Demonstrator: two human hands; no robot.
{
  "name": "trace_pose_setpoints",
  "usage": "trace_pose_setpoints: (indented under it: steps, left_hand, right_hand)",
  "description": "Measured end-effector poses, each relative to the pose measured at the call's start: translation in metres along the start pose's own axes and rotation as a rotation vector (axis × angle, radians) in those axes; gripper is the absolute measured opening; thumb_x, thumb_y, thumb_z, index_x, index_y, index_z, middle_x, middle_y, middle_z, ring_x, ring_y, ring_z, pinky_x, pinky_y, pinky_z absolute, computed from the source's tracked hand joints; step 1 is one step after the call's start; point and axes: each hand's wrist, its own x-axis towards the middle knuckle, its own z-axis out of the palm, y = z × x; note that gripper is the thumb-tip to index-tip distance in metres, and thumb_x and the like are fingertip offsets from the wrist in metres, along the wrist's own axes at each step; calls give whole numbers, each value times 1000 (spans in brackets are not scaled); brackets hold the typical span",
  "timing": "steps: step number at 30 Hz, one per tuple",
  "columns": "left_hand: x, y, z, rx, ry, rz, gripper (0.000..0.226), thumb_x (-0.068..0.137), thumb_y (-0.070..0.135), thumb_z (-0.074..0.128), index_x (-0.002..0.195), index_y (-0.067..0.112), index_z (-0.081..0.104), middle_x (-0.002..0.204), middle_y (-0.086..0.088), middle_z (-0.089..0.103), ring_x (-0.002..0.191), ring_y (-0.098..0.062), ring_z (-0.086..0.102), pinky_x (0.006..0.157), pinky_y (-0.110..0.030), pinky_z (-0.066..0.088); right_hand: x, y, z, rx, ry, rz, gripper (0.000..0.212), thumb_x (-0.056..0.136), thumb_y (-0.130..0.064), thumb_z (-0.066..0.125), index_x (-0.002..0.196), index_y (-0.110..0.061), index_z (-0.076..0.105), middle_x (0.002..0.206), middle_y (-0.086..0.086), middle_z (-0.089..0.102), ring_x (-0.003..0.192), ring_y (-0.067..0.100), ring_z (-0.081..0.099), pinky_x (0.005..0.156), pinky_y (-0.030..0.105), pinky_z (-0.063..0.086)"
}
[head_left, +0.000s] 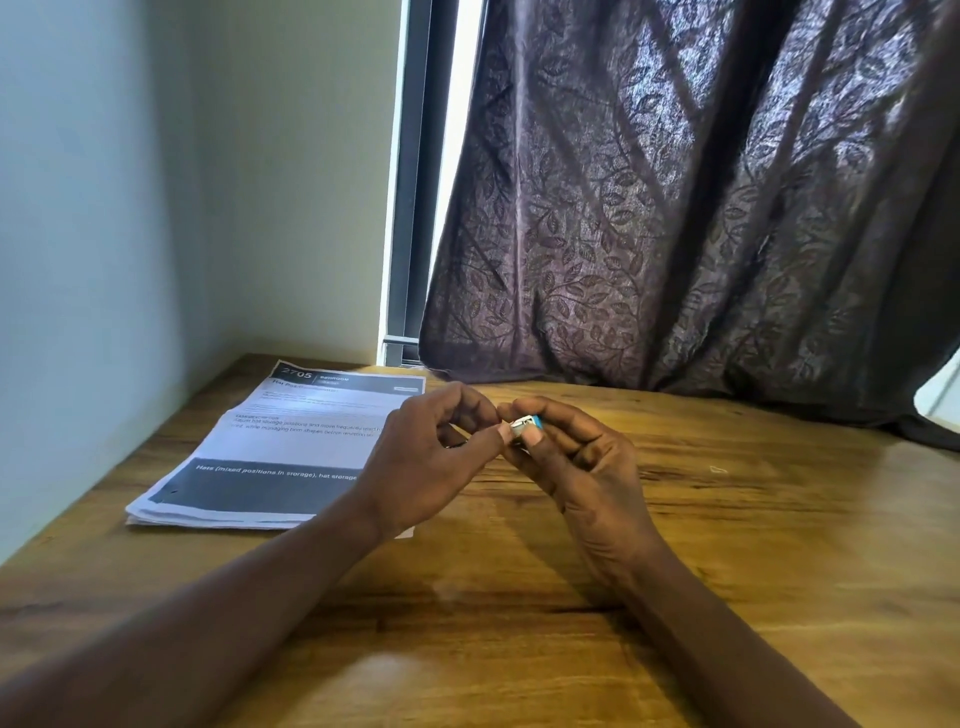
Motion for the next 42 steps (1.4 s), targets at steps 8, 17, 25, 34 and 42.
trace_pose_setpoints:
  steps: [8, 17, 25, 34, 42]
  left_hand:
    - [6, -5, -5, -29, -54, -108, 9, 90, 4, 69, 97, 10, 70, 88, -4, 76, 77, -23, 76, 76, -40, 65]
    - [5, -2, -14, -45, -225, -50, 21, 98, 1, 57, 95, 11, 75, 88, -1, 73, 82, -9, 66, 70, -17, 51]
    - [3, -5, -17, -143, -237, -124, 24, 101, 5, 53, 89, 9, 73, 100, -10, 77, 95, -32, 70, 84, -45, 58]
    - [0, 1, -11, -184, -251, -25, 21, 95, 34, 60, 109, 21, 68, 112, 1, 73, 94, -23, 73, 69, -33, 59]
    - [-5, -7, 0, 19, -161, 58, 15, 92, 9, 72, 99, 22, 74, 96, 8, 75, 73, -18, 72, 63, -28, 60]
  right_hand:
    - [0, 5, 3, -60, 70, -20, 28, 95, 7, 59, 121, 0, 63, 109, 22, 75, 103, 33, 73, 87, 38, 61]
    - [3, 6, -3, -84, 188, 9, 17, 97, 7, 57, 110, 0, 65, 104, 19, 77, 100, 28, 74, 84, 34, 62]
    - [10, 4, -13, 43, 314, 74, 22, 97, 5, 57, 118, -1, 61, 104, 25, 75, 92, 26, 73, 75, 31, 63]
    - [7, 3, -11, 181, 223, 206, 30, 90, -8, 67, 118, 4, 66, 106, 23, 74, 85, 23, 71, 73, 30, 60]
    - [6, 6, -8, 90, 141, 193, 32, 87, -11, 68, 117, 2, 69, 89, 10, 78, 79, 17, 73, 71, 29, 59]
